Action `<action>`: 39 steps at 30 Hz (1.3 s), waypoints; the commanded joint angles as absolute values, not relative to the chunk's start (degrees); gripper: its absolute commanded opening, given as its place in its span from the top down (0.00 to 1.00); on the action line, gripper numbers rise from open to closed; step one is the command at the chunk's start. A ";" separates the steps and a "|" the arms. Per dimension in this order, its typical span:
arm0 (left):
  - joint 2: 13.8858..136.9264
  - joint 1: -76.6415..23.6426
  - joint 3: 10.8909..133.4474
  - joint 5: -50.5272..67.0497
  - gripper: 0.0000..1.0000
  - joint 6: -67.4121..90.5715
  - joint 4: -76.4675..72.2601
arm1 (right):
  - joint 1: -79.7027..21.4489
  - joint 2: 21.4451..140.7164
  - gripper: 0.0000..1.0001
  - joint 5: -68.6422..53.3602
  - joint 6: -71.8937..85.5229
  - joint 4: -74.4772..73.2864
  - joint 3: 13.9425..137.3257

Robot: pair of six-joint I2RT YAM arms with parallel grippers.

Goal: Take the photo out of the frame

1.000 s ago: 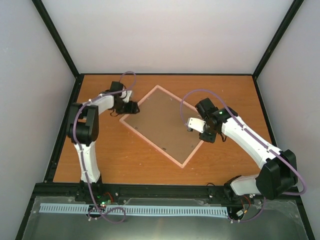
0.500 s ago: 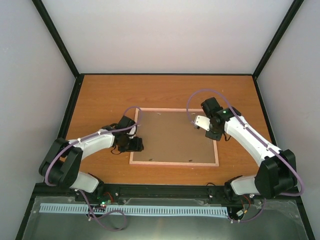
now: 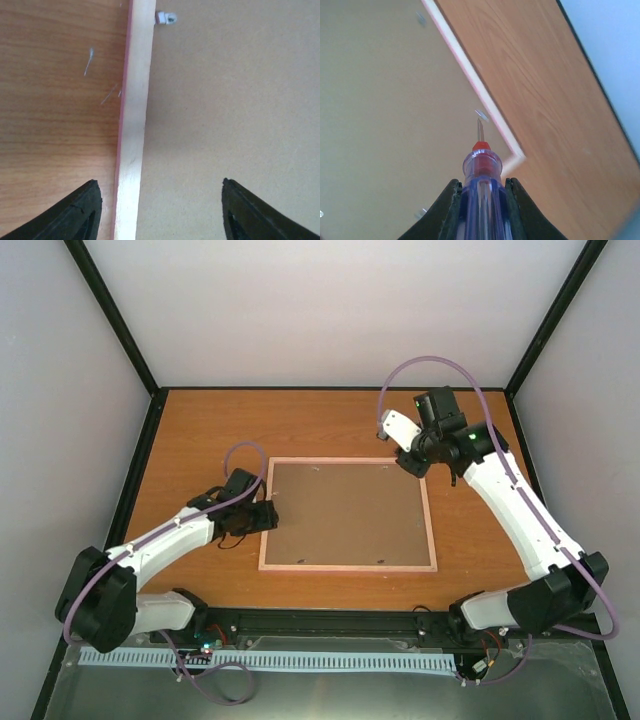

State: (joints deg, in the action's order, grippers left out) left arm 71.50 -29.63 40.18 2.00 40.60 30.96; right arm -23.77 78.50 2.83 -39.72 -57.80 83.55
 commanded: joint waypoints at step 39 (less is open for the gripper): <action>73.72 -28.26 25.51 3.53 0.69 40.10 10.82 | -38.14 122.40 0.97 -29.38 -12.68 -43.79 105.43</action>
State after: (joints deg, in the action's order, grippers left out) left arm 72.40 -28.67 25.85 3.20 41.32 12.16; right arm -37.65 120.81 -32.34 -13.67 -43.92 103.39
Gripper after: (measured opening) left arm 0.316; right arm 0.157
